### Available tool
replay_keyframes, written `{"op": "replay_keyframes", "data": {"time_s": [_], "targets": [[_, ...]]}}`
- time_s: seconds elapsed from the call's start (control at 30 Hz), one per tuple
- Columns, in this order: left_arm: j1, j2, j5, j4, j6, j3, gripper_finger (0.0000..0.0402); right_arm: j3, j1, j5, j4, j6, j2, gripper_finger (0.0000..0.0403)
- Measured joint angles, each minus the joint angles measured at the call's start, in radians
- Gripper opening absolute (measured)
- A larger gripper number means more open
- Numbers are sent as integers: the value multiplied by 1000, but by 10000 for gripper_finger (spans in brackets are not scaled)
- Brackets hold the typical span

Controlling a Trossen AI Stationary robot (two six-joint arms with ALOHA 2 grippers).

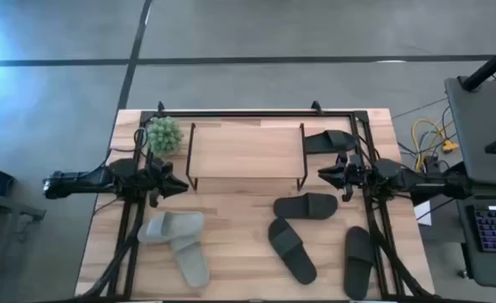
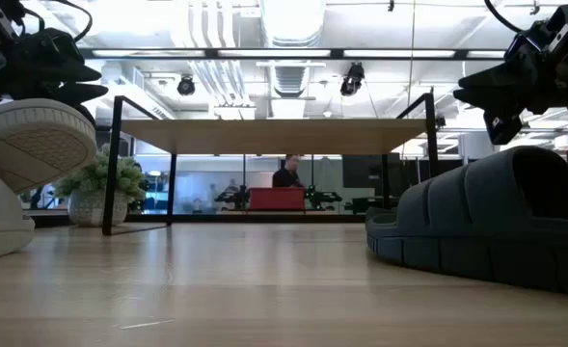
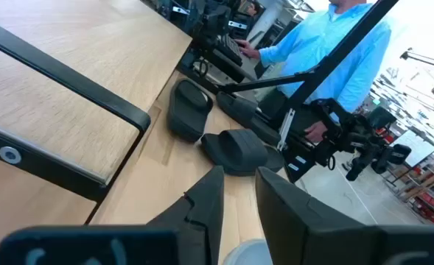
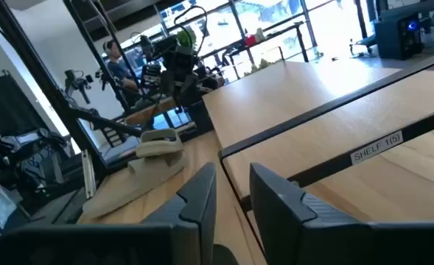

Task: Pick and place slides into the shelf

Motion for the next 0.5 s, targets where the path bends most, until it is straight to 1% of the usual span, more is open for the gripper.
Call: {"op": "replay_keyframes", "data": {"time_s": [0.27, 0.5], "targets": [[0, 0, 0, 0, 0, 0, 66, 0, 0, 0, 0, 0, 0, 68], [0, 0, 0, 0, 0, 0, 66, 0, 0, 0, 0, 0, 0, 76]]}}
